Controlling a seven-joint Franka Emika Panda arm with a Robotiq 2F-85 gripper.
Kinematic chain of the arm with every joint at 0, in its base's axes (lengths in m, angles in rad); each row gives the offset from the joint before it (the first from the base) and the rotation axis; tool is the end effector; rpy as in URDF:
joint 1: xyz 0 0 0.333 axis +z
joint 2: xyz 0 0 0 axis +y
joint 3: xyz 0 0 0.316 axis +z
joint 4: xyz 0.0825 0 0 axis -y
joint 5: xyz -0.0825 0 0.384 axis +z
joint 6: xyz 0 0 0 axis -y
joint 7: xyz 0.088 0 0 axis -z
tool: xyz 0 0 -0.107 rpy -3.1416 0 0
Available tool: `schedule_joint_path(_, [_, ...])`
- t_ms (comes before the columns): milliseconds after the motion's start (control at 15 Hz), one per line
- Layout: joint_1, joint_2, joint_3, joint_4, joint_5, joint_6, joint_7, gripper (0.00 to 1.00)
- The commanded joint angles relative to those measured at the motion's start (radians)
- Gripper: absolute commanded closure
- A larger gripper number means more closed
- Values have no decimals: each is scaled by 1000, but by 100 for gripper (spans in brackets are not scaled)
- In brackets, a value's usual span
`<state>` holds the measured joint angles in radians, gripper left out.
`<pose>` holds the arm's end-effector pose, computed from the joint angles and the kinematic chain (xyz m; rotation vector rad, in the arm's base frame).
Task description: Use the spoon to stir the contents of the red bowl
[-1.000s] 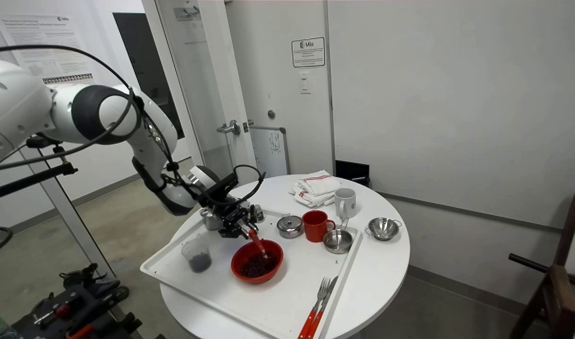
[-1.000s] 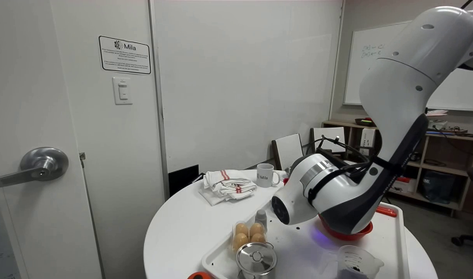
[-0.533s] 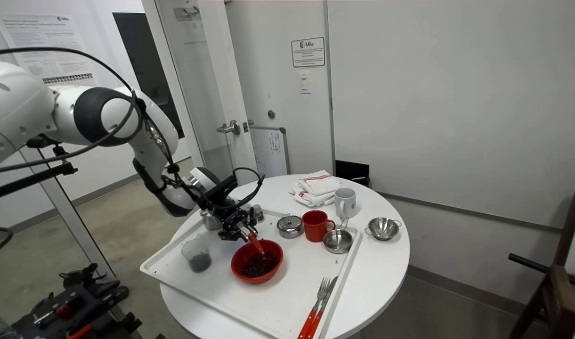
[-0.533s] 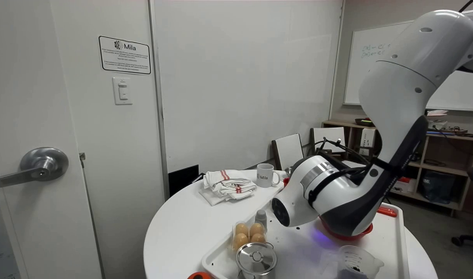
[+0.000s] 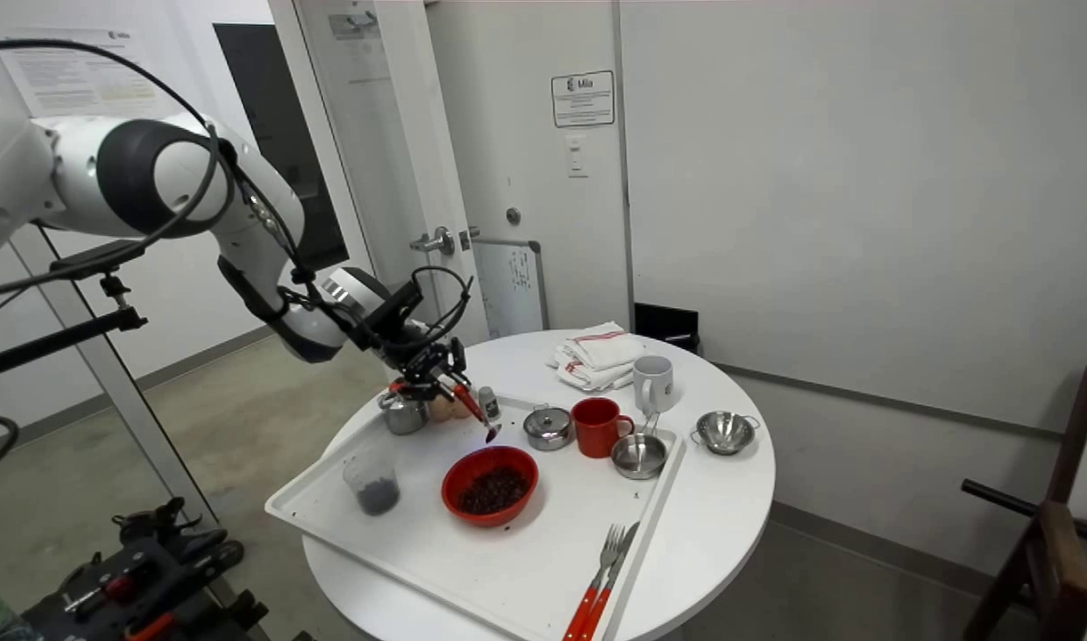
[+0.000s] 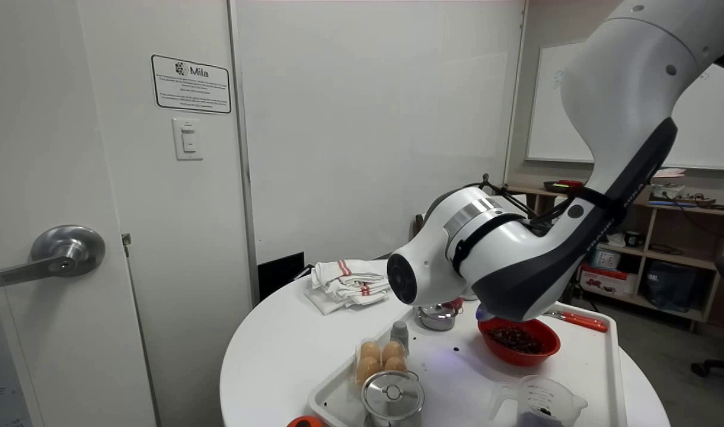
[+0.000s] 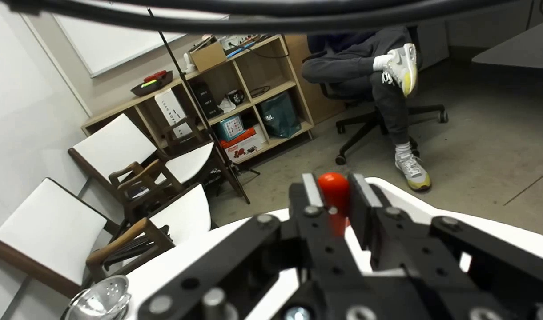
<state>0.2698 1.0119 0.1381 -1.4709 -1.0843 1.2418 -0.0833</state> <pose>0.5895 0.1182 0.0926 1.6165 0.7834 -1.0206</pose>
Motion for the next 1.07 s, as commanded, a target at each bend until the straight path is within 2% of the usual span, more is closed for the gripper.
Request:
schedule_joint_path(0, [-1, -29, -1, -24, -6, 22, 14, 95])
schedule_joint_path(1000, [-45, 27, -16, -88, 5, 16, -1, 95])
